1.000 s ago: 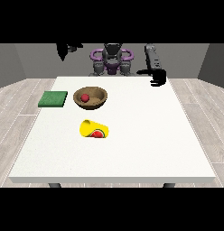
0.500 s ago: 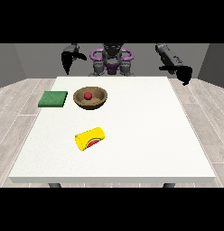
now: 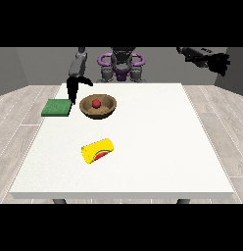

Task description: Pick the cup and pour the ball into the bowl, then pick the bowl and place it on the pad

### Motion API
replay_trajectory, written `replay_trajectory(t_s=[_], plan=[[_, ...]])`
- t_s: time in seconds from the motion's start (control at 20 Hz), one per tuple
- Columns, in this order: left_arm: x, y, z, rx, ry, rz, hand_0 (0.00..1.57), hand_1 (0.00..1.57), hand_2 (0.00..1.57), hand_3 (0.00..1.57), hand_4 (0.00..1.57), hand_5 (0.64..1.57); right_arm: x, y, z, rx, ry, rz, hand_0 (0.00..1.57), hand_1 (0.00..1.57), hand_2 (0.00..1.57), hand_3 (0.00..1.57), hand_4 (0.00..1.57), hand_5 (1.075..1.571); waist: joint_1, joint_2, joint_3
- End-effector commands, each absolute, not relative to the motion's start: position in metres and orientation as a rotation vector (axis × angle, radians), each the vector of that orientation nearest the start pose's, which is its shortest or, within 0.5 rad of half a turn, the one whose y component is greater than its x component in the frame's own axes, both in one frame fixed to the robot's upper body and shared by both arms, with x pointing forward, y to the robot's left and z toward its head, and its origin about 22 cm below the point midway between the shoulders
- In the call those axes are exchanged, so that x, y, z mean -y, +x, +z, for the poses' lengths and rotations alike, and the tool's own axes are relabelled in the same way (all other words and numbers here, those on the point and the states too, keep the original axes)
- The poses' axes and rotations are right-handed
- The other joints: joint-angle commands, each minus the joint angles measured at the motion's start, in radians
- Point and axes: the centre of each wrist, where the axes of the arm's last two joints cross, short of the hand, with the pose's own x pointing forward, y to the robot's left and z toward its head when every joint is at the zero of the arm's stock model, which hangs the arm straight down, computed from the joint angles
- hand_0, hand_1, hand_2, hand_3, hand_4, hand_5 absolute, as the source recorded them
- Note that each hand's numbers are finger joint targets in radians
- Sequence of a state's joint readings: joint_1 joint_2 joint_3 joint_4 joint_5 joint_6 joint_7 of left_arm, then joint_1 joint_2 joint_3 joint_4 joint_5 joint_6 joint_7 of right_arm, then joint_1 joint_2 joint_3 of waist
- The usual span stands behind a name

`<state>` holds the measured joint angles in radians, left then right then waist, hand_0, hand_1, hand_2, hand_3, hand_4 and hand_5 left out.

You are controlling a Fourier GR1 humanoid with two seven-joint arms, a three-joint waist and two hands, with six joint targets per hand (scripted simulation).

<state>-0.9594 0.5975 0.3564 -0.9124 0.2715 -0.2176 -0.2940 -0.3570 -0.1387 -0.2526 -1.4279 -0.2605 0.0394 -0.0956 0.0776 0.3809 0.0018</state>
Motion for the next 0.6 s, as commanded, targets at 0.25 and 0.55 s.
replay_trajectory(t_s=[0.25,0.55], plan=[[-0.374,0.391,0.315,2.338,0.114,-0.071,0.0,0.0,0.0,0.0,0.0,1.545,0.302,0.347,0.023,1.833,0.11,-0.232,0.0,0.0,0.0,0.0,0.29,1.57,-0.012,0.013,-0.0001],[-0.381,0.377,0.355,2.332,0.054,-0.085,0.0,0.0,0.0,0.0,0.0,1.54,0.297,0.365,0.013,1.727,0.129,-0.295,0.0,0.0,0.0,0.0,0.4,1.57,0.011,-0.011,-0.0002]])
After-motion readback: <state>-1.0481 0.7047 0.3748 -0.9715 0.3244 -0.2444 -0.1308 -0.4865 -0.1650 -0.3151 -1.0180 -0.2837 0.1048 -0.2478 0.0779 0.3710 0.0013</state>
